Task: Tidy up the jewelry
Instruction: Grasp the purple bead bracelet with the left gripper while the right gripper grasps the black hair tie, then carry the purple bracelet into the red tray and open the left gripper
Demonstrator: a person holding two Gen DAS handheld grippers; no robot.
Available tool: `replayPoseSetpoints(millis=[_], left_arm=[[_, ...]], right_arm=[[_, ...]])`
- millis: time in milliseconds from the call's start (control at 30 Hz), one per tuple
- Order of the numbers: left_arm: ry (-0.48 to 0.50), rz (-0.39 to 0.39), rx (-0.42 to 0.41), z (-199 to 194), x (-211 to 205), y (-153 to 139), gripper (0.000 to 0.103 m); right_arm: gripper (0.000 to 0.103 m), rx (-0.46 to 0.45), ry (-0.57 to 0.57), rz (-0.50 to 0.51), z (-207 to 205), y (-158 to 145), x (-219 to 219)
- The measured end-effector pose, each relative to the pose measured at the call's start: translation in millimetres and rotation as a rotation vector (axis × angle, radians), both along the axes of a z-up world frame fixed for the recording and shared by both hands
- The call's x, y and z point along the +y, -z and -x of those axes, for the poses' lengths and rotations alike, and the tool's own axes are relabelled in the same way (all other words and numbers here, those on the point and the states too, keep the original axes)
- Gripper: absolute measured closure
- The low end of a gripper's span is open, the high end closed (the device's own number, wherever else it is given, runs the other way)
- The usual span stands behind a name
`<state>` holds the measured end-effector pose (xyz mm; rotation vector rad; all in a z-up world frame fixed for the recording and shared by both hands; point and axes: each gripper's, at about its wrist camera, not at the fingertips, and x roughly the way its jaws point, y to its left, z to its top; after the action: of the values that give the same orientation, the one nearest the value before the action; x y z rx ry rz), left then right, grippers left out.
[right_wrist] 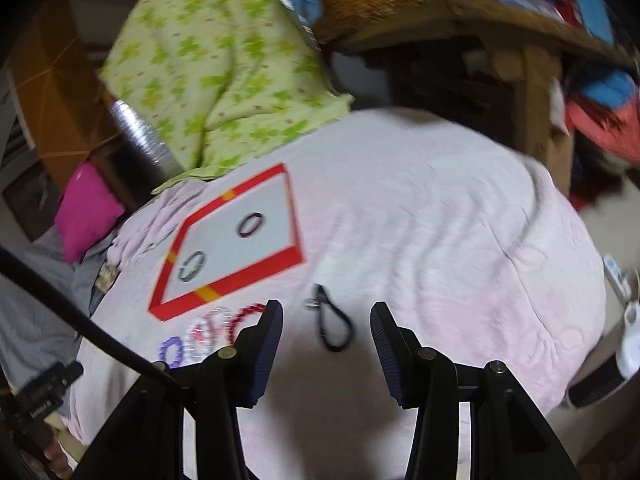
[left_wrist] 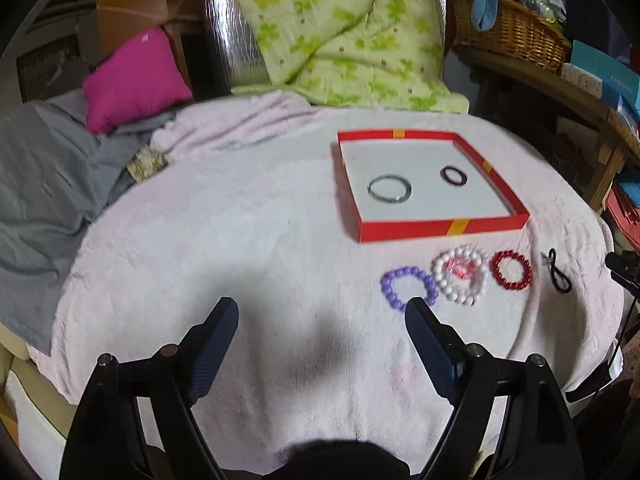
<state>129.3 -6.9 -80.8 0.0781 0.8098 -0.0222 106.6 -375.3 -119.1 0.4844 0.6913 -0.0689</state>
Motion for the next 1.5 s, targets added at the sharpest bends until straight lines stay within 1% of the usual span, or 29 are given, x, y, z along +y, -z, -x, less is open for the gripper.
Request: replayPoseSetpoints(millis=[100,167,267,400,533,567,633,667,700,733,767,800,833,867,933,1000,1033,1100,1133,1167,1200,1333,1433,1500], left_arm=[[-0.004,0.005,0.032,-7,4,11,0.017],[-0.006,0.007,0.053,-11,6,19,0.017],[-0.005,0.002,0.077,-17,7,26,0.017],[0.005,0.013,0.107,-25,7,32,0.017],[0.044,0.024,0.133,-40,0,34,0.017],[0.059,0.027,0.137,-44,-4,34,0.017],[0.086,0.031,0.144,-54,-11,35,0.017],[0.101,0.033,0.148,-58,-14,36,0.017],[0.119,0.037,0.154,-63,-17,38,0.017],[0.130,0.035,0.167,-70,-20,42,0.017],[0.134,0.033,0.177,-75,-22,46,0.017],[0.140,0.035,0.189,-81,-24,51,0.017],[0.148,0.043,0.199,-87,-25,56,0.017],[0.154,0.051,0.209,-91,-27,60,0.017],[0.167,0.062,0.222,-98,-31,67,0.027],[0.201,0.068,0.239,-101,-37,75,0.055],[0.217,0.067,0.252,-103,-40,80,0.059],[0.230,0.058,0.265,-104,-44,87,0.063],[0.230,0.069,0.255,-104,-44,85,0.066],[0.235,0.083,0.244,-105,-43,83,0.081],[0.246,0.097,0.238,-105,-42,82,0.092],[0.267,0.123,0.237,-107,-40,81,0.094],[0.278,0.134,0.203,-101,-37,75,0.094],[0.287,0.130,0.180,-96,-36,70,0.094]], right_arm=[[0.056,0.043,-0.007,-0.067,-7,16,-12],[0.056,0.081,-0.022,-0.083,-16,25,-12],[0.057,0.122,-0.059,-0.089,-32,34,-3],[0.057,0.167,-0.085,-0.068,-55,39,11],[0.057,0.212,-0.101,-0.065,-77,46,20],[0.058,0.228,-0.103,-0.056,-82,48,22],[0.067,0.251,-0.114,-0.047,-90,52,25],[0.069,0.267,-0.124,-0.038,-95,54,28],[0.074,0.275,-0.126,-0.031,-98,55,29],[0.082,0.286,-0.122,-0.016,-100,57,29],[0.087,0.292,-0.112,0.002,-101,57,29],[0.094,0.296,-0.102,0.011,-101,57,28],[0.096,0.297,-0.092,0.011,-101,58,26],[0.097,0.295,-0.087,-0.002,-100,58,24],[0.097,0.291,-0.087,-0.012,-100,58,23],[0.097,0.288,-0.086,-0.012,-99,57,22],[0.097,0.284,-0.084,-0.017,-98,56,22],[0.097,0.275,-0.078,-0.031,-94,54,19],[0.097,0.271,-0.078,-0.034,-94,54,18],[0.097,0.266,-0.079,-0.042,-93,53,17],[0.097,0.259,-0.082,-0.054,-92,52,17],[0.097,0.215,-0.099,-0.094,-86,45,17],[0.097,0.188,-0.112,-0.114,-84,39,17],[0.097,0.169,-0.131,-0.163,-83,36,16]])
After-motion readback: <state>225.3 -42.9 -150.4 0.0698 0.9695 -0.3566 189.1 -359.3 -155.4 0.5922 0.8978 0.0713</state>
